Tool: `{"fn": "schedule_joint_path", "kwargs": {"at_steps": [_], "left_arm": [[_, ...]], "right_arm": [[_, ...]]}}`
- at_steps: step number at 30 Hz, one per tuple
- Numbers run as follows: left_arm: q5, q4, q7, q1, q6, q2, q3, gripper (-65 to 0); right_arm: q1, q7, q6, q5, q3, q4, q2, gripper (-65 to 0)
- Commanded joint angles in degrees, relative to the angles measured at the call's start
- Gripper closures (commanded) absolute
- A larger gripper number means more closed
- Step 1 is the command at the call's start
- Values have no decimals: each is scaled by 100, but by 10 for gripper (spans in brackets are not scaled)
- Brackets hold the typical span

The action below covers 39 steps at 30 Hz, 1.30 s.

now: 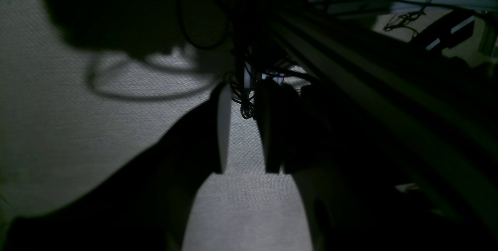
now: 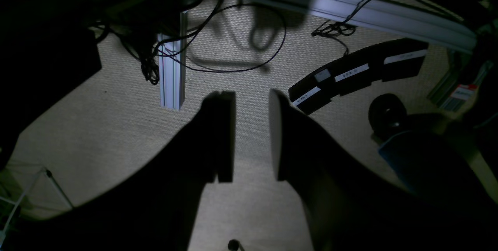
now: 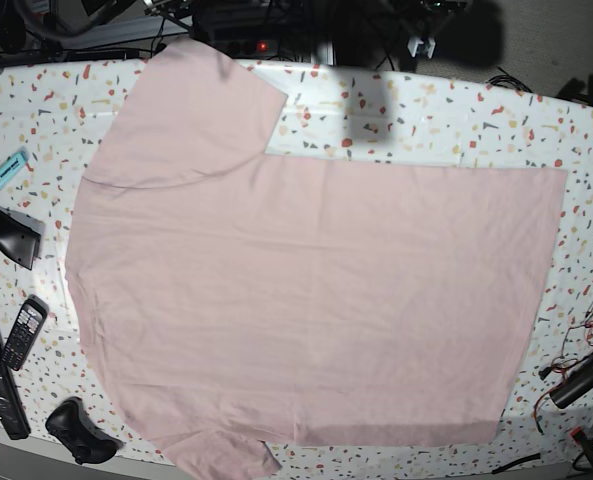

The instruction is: Fold the T-shirt properly

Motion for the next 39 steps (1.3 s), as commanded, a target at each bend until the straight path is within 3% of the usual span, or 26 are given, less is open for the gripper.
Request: {"fn": "schedule_joint_path", "kwargs": {"at_steps": [1, 6, 11, 16, 24, 30, 34, 39], "left_arm": [[-7, 24, -2, 17, -46, -2, 17, -146], [-9, 24, -28, 17, -46, -2, 17, -146], [-7, 24, -22, 20, -46, -83, 22, -146], [-7, 74, -4, 79, -46, -98, 22, -146], [-4, 922, 22, 616, -61, -103, 22, -146], [-2, 1659, 48, 1165, -68, -195, 28, -146], [-4, 2363, 245, 1624, -225, -319, 146, -146], [-4, 3405, 693, 2275, -232, -645, 809, -146]], "right_arm": [[-17, 33, 11, 13, -2, 70, 48, -152], [-175, 33, 9, 68, 13, 337, 50, -152], [-302, 116, 9, 612, 13, 616, 48, -152], [-411, 87, -15, 610, 13, 789, 52, -152], [-774, 46, -13, 610, 13, 1331, 55, -152], [-1305, -378, -11, 610, 13, 2258, 76, -152], [-1755, -684, -11, 614, 13, 3038, 240, -152], [-2509, -1132, -13, 616, 13, 4232, 688, -152]]}}
